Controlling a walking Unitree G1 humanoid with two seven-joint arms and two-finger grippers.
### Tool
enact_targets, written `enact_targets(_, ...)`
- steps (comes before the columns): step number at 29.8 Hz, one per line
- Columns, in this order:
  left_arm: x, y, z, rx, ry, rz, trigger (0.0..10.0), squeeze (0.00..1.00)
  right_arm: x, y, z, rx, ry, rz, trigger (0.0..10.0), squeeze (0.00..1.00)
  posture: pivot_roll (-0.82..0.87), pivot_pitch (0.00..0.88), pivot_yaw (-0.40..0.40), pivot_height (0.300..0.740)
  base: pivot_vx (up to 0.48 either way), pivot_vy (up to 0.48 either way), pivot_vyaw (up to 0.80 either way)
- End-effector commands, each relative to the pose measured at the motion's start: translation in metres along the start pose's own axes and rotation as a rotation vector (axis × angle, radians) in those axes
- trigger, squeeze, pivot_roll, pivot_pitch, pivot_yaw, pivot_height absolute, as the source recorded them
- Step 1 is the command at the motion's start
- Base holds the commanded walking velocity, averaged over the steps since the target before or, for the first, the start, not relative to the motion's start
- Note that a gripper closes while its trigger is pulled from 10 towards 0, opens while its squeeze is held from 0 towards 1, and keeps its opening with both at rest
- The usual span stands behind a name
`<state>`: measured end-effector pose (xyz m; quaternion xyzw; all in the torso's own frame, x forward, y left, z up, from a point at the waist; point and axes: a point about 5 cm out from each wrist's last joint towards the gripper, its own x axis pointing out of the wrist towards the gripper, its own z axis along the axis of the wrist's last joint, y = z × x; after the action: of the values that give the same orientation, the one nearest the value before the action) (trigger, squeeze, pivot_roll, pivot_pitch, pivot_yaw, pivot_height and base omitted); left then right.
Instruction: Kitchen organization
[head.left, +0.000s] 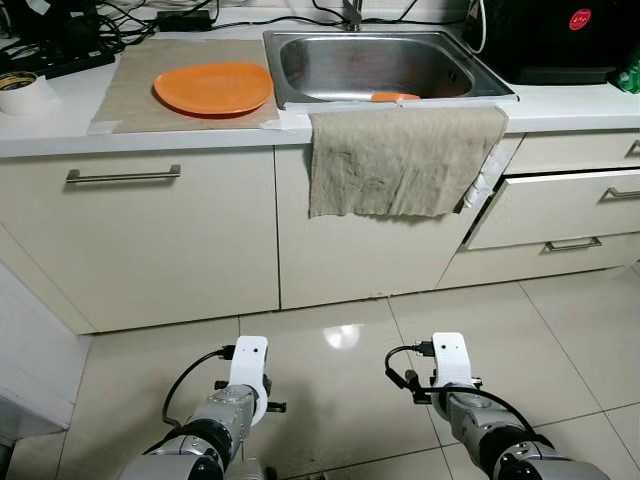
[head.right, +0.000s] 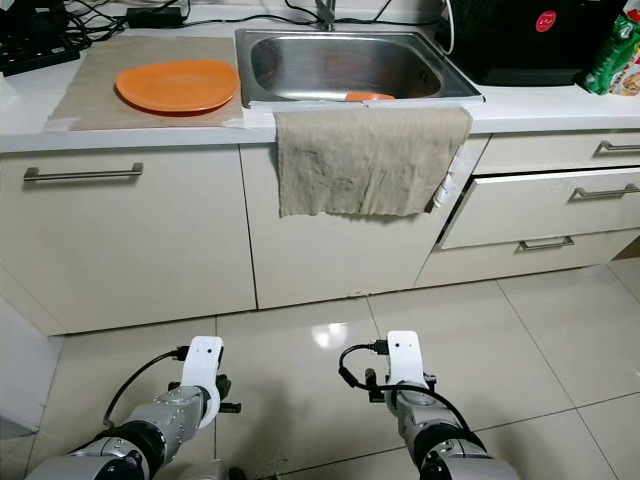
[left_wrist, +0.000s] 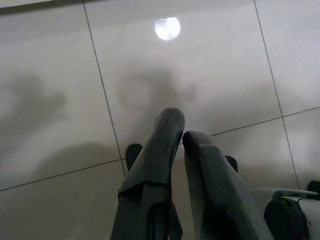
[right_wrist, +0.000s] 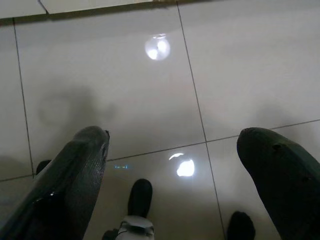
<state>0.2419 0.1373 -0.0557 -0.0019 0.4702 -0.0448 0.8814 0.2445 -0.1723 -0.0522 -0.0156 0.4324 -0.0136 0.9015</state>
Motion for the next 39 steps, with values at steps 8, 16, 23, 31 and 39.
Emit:
enact_targets(8, 0.000, -0.003, 0.002, 0.028, 0.003, -0.010, 10.0, 0.00, 0.000, -0.008, 0.007, 0.043, -0.014, -0.027, 10.0, 0.00, 0.05, 0.000, -0.029, 0.740, 0.000, 0.000, 0.00)
enact_targets(16, 0.000, -0.007, -0.002, 0.046, 0.013, -0.019, 10.0, 0.00, 0.000, -0.013, 0.004, 0.049, -0.011, -0.038, 10.0, 0.00, 0.02, 0.006, -0.017, 0.740, 0.000, 0.000, 0.00)
enact_targets(23, 0.001, -0.011, -0.003, 0.054, 0.015, -0.029, 10.0, 0.00, -0.001, -0.016, -0.005, 0.035, 0.008, -0.043, 10.0, 0.00, 0.01, 0.026, -0.016, 0.740, 0.000, 0.000, 0.00)
enact_targets(31, 0.000, -0.008, -0.006, 0.045, 0.020, -0.018, 10.0, 0.00, -0.002, -0.015, -0.008, 0.027, 0.018, -0.039, 10.0, 0.00, 0.03, 0.033, -0.019, 0.740, 0.000, 0.000, 0.00)
enact_targets(39, 0.000, -0.006, -0.010, 0.047, 0.027, -0.015, 10.0, 0.00, -0.001, -0.013, -0.008, 0.036, 0.015, -0.035, 10.0, 0.00, 0.01, 0.019, -0.020, 0.740, 0.000, 0.000, 0.00)
